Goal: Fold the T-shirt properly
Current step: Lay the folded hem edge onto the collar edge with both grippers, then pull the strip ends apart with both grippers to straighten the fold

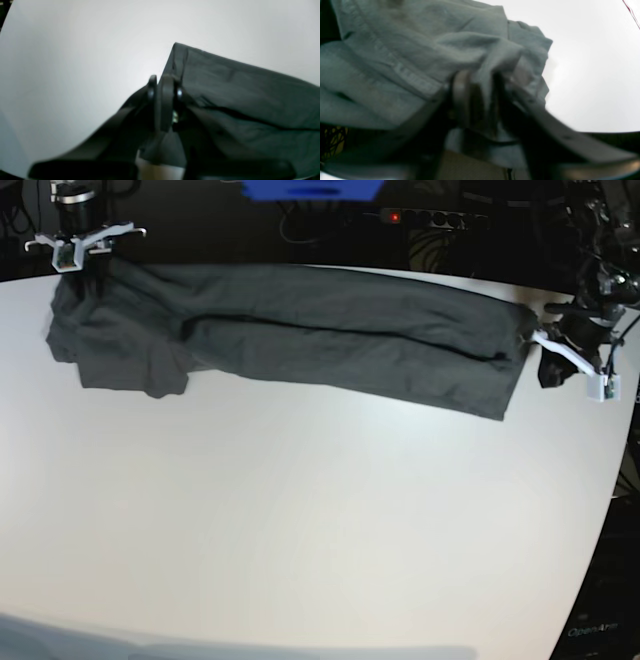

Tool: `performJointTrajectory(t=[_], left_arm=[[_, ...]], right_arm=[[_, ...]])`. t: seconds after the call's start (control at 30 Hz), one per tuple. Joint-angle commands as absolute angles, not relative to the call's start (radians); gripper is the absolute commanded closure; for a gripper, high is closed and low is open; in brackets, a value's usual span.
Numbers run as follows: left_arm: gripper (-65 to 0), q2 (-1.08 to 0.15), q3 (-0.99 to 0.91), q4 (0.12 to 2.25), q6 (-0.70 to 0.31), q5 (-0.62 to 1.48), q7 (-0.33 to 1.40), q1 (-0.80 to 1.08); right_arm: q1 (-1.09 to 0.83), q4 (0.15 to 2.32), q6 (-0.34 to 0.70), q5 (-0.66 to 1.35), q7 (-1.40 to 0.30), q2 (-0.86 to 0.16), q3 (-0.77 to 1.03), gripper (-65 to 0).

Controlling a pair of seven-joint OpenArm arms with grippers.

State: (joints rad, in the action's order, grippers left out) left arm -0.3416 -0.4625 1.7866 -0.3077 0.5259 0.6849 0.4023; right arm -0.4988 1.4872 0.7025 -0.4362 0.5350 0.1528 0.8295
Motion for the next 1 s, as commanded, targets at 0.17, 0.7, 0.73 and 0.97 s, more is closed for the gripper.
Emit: performJointTrajectory(t=[0.17,0.7,0.73,0.97], left_arm=[[-3.2,-0.358,-0.466,1.802,-0.312,0.539,0.664,0.397],[-3.3,-0.349,-0.243,1.687,-0.312,0.547,0.664,0.246],[-3.3,-0.349,-0.232,1.682,-0.312,0.547,0.664,0.239],[-3.3,-0.348,-0.182,1.564,-0.311,0.539,0.656,0.176]], right_arm=[[-0.504,1.500,0.698,-0.415,0.564,0.148,0.837,-35.0],[-0.486,1.509,0.698,-0.415,0.568,0.142,0.875,-35.1],[-0.475,1.509,0.698,-0.415,0.568,0.142,0.894,-35.0],[-0.401,1.509,0.698,-0.415,0.568,0.142,0.984,-34.5]])
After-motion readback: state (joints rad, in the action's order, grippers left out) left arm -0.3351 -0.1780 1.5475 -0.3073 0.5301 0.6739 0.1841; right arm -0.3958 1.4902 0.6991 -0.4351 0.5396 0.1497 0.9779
